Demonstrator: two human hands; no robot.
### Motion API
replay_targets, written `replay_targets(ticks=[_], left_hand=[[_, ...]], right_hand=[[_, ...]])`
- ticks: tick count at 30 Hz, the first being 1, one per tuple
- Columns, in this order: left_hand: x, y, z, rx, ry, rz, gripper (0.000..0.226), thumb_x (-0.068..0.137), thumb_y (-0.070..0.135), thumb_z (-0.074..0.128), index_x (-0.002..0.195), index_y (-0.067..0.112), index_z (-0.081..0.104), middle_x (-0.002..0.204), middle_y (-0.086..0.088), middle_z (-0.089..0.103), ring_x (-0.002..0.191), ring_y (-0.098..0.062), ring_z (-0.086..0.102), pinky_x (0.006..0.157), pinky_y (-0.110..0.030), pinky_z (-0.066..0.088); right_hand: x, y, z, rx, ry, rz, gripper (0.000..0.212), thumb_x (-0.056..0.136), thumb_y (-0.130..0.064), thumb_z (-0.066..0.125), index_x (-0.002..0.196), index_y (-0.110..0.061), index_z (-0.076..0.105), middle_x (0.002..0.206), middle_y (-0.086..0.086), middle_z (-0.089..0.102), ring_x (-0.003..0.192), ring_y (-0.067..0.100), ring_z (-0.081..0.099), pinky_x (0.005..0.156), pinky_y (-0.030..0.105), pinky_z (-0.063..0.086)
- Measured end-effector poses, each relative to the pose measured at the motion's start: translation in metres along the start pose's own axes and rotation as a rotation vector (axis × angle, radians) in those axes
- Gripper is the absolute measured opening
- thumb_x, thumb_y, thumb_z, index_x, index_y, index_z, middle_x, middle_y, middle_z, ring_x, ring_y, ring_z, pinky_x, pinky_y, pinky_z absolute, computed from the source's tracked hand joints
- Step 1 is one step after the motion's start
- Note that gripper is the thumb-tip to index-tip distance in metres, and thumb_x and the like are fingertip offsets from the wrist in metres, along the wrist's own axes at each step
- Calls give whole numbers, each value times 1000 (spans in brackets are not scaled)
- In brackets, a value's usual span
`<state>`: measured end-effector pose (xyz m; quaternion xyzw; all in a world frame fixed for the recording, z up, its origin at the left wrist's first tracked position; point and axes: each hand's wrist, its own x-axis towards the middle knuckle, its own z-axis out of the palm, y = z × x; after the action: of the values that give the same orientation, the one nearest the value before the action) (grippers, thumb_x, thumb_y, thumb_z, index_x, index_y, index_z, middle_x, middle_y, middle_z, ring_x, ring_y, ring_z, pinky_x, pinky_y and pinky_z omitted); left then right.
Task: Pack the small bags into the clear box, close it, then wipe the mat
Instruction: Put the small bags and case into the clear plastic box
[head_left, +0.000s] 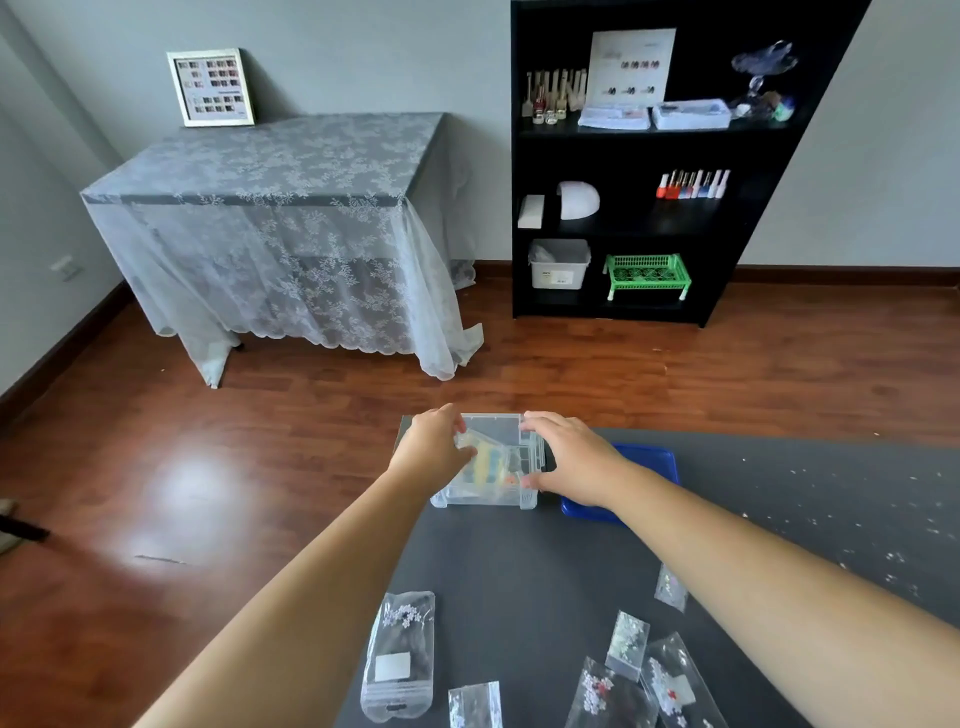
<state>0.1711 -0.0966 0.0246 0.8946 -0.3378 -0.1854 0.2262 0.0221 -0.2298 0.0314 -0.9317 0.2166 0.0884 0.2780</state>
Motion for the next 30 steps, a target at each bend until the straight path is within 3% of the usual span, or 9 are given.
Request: replay_targets(ticks=[5, 9, 13, 17, 21, 24, 27, 30], left_hand=[[-8, 11, -3, 77, 99, 83, 18, 80, 15, 66, 94, 9, 56, 102, -8, 57, 84, -26, 59, 69, -33, 47], [-34, 22, -1, 54, 132, 210, 12, 81, 14, 63, 92, 9, 59, 94, -5, 60, 83, -22, 57, 73, -34, 49], [-67, 36, 23, -6, -7, 323, 11, 80, 15, 62, 91, 13, 59, 93, -1, 59, 83, -17, 56, 76, -32, 48], [-95, 43, 64, 29, -206, 354, 17, 79, 18, 62, 96, 15, 59, 96, 1, 57, 91, -22, 58, 81, -35, 48], [-110, 47, 101, 157, -359, 341, 38, 80, 32, 66, 115, 22, 54, 114, 1, 54, 104, -19, 55, 88, -33, 47], [-119, 53, 123, 242, -427, 376, 58, 78, 42, 67, 129, 28, 43, 124, 1, 46, 116, -19, 46, 93, -34, 43], [-123, 58, 135, 302, -391, 430, 58, 79, 45, 65, 131, 33, 43, 126, 1, 43, 119, -19, 41, 96, -34, 39], [-126, 60, 140, 360, -367, 476, 49, 82, 42, 64, 127, 34, 47, 128, 2, 42, 119, -19, 40, 95, -34, 36]], right_hand=[[-4, 0, 0, 33, 89, -30, 69, 82, -36, 69, 141, -26, 36, 154, -10, 28, 142, 14, 20, 114, 34, 22], [-26, 5, -8, 203, 207, -45, 46, 84, -28, 68, 126, -27, 52, 138, -10, 49, 129, 12, 38, 101, 26, 30], [-63, 23, -9, 249, 307, -9, 19, 89, -13, 58, 104, -21, 65, 112, -7, 62, 106, 13, 54, 92, 31, 43], [-111, 58, 3, 287, 384, 107, 21, 89, -4, 52, 91, -16, 69, 94, -6, 66, 86, 16, 60, 78, 30, 45], [-141, 89, 27, 202, 268, 173, 24, 88, -7, 52, 89, -24, 69, 96, -6, 66, 86, 16, 60, 78, 31, 48], [-147, 103, 43, 74, 169, 154, 36, 88, -5, 48, 107, -29, 66, 124, -16, 57, 115, 10, 49, 91, 31, 44], [-145, 110, 50, -73, 45, 132, 49, 87, -3, 47, 122, -36, 58, 139, -20, 44, 127, 10, 37, 91, 32, 43], [-143, 114, 52, -152, 14, 101, 45, 84, -8, 57, 121, -34, 56, 127, -15, 49, 119, 14, 43, 84, 32, 45]])
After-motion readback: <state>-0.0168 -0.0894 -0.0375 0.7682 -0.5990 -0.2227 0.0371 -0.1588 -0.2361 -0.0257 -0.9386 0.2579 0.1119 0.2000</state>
